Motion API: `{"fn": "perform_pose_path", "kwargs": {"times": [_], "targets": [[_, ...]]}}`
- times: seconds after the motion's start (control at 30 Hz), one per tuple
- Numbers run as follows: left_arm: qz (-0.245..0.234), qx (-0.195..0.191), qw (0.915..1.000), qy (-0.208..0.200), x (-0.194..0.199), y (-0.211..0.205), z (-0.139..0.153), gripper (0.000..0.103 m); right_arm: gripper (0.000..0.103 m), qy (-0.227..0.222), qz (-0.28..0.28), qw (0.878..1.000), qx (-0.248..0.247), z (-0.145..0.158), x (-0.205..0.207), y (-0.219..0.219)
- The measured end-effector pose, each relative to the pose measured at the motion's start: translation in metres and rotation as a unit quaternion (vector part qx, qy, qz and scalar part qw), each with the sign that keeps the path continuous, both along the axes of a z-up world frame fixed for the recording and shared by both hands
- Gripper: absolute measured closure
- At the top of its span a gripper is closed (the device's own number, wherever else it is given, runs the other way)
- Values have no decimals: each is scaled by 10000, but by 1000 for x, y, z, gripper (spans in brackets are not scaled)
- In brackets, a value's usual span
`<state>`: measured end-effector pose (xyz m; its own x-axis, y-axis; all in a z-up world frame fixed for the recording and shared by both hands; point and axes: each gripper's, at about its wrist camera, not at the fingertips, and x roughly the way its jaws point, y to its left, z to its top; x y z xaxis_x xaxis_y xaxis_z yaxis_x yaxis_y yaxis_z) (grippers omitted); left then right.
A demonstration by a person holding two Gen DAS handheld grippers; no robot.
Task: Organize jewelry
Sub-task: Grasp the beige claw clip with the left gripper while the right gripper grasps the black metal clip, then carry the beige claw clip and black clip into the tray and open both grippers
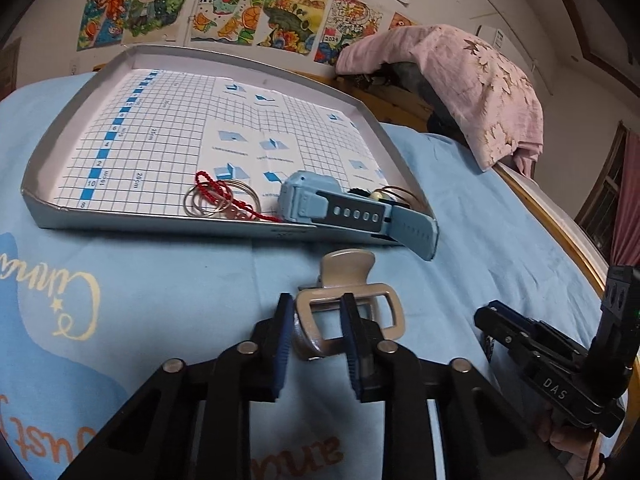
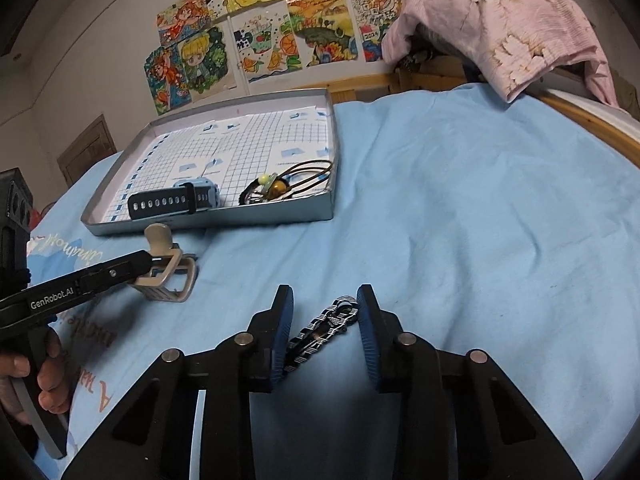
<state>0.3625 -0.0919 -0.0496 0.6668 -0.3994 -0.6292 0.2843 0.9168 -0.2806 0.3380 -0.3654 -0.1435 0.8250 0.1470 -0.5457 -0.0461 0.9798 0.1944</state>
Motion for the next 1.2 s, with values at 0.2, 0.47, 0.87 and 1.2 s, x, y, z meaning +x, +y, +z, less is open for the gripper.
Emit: {"fn": "perform_pose_path", "kwargs": {"times": [0.2, 0.47, 0.87, 1.2], "targets": [[-41, -111, 9998, 131, 0, 2, -1, 89, 88, 81, 171, 9998, 7, -3, 2, 6], [-65, -36, 10000, -4, -10, -1, 5, 95, 90, -161, 231, 9995, 157, 4, -6, 4], [-14, 29, 9992, -395, -36, 6, 31, 97, 90, -772, 426, 9952, 419, 28, -19, 2], [-10, 271, 9985, -486, -49, 14, 43, 98, 90, -931, 477, 9934, 481, 33, -23, 2]]}}
